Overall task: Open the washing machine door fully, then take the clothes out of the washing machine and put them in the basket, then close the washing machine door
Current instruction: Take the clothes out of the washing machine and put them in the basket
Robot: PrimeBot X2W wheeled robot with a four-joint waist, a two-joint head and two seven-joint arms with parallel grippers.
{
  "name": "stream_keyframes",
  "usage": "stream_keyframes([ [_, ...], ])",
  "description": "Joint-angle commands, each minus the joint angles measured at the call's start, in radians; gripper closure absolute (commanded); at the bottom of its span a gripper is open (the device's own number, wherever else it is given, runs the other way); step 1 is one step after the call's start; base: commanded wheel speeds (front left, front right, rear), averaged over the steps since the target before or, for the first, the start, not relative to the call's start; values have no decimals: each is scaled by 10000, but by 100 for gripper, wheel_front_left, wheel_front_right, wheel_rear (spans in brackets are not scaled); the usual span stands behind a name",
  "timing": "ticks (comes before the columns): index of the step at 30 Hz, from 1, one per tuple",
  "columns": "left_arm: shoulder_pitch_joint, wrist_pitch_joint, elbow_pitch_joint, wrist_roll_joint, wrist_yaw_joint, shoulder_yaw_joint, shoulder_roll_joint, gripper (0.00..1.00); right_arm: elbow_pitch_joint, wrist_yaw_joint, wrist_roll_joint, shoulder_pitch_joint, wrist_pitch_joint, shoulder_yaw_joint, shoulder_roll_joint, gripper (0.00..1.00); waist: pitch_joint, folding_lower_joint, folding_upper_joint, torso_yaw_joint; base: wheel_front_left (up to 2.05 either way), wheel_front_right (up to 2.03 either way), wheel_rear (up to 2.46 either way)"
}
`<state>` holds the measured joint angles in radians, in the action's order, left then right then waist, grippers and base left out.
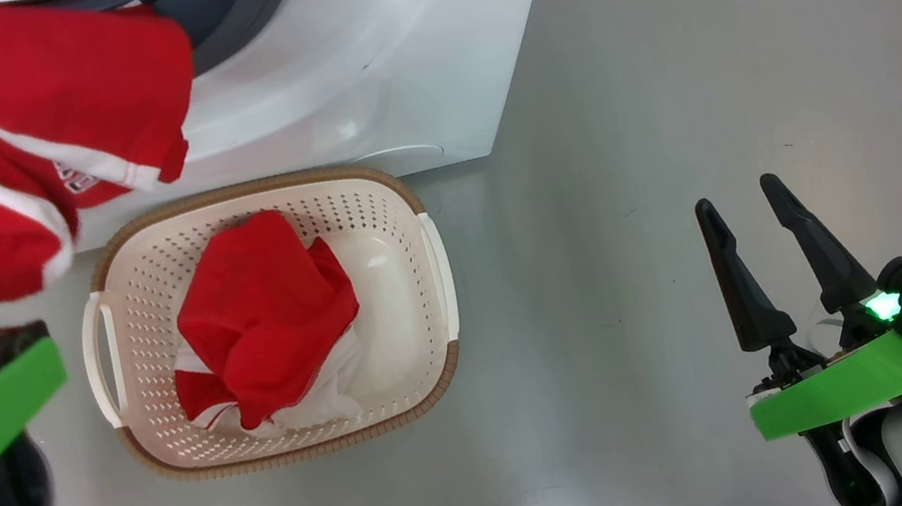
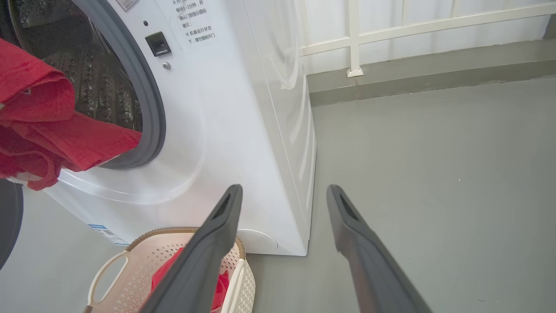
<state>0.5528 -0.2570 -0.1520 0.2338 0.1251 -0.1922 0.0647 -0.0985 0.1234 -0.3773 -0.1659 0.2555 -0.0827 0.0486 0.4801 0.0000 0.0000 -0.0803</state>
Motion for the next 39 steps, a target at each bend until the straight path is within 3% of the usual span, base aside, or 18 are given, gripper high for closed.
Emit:
stream_keyframes([
  [1, -328, -47, -351, 74, 54, -235, 206, 100, 209, 73, -53, 113, 63, -240, 16, 0, 3, 0, 0, -11, 0, 0, 0],
  [9, -939, -47, 872, 15, 55, 525, 347, 100, 217, 73, -87, 70, 63, -305, 16, 0, 118, 0, 0, -63, 0, 0, 0],
  [19, -1260, -47, 3538, 198, 55, 1773, 695, 100, 280, 73, -189, -100, 63, -464, 16, 0, 548, 0, 0, -234, 0, 0, 0],
  [39, 314, -47, 7746, 633, 55, 3381, 1758, 100, 529, 73, -571, -735, 63, -633, 16, 0, 2328, 0, 0, -734, 0, 0, 0],
])
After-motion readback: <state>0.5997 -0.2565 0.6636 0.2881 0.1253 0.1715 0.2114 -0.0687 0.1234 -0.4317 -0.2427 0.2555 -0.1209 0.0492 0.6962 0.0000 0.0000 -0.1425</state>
